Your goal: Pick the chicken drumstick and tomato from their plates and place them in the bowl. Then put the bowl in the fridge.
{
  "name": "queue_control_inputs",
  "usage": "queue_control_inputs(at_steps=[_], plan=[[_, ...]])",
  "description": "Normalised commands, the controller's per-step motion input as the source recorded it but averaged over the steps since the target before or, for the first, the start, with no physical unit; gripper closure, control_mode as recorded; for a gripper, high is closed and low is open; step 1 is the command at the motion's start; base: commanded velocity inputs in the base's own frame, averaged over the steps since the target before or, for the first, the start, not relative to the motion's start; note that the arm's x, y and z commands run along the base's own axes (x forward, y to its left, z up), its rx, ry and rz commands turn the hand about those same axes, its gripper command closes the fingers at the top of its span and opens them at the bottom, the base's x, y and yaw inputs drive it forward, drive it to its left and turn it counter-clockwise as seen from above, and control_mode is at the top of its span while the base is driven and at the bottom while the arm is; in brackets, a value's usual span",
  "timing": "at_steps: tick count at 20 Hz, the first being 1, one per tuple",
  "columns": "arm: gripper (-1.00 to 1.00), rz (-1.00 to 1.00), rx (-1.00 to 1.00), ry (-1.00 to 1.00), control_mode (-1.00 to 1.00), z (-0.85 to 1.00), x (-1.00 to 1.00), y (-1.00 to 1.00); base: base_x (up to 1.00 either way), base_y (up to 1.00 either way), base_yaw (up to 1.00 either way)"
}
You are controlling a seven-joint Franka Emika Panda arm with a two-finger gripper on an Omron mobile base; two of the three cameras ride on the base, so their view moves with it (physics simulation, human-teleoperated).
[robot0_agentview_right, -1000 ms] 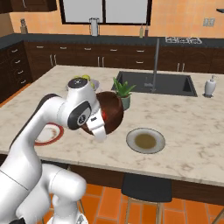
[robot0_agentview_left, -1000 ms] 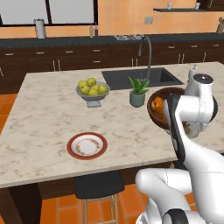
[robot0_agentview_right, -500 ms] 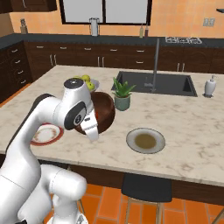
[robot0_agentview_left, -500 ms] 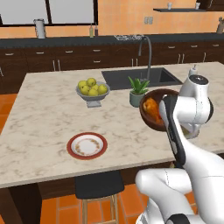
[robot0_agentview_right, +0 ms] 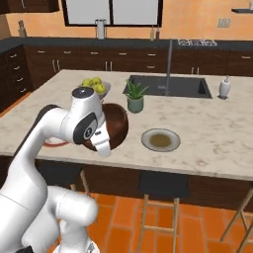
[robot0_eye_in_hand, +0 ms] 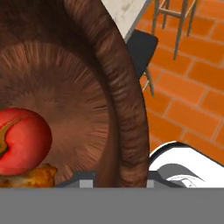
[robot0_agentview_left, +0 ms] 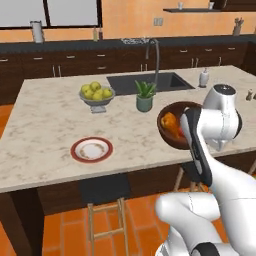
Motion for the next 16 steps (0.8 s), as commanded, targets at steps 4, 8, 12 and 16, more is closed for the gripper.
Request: queue_control_inputs(at_steps=[4, 8, 12, 16], plan=[[1.00, 0.00, 0.00, 0.00, 1.00, 0.00, 0.00, 0.00, -0.01, 0.24, -0.87], [1.00, 0.00, 0.00, 0.00, 1.00, 0.00, 0.00, 0.00, 0.00, 0.27, -0.96], [1.00, 0.00, 0.00, 0.00, 1.00, 0.00, 0.00, 0.00, 0.00, 0.24, -0.96], [1.00, 0.00, 0.00, 0.00, 1.00, 0.00, 0.00, 0.00, 0.00, 0.20, -0.94]])
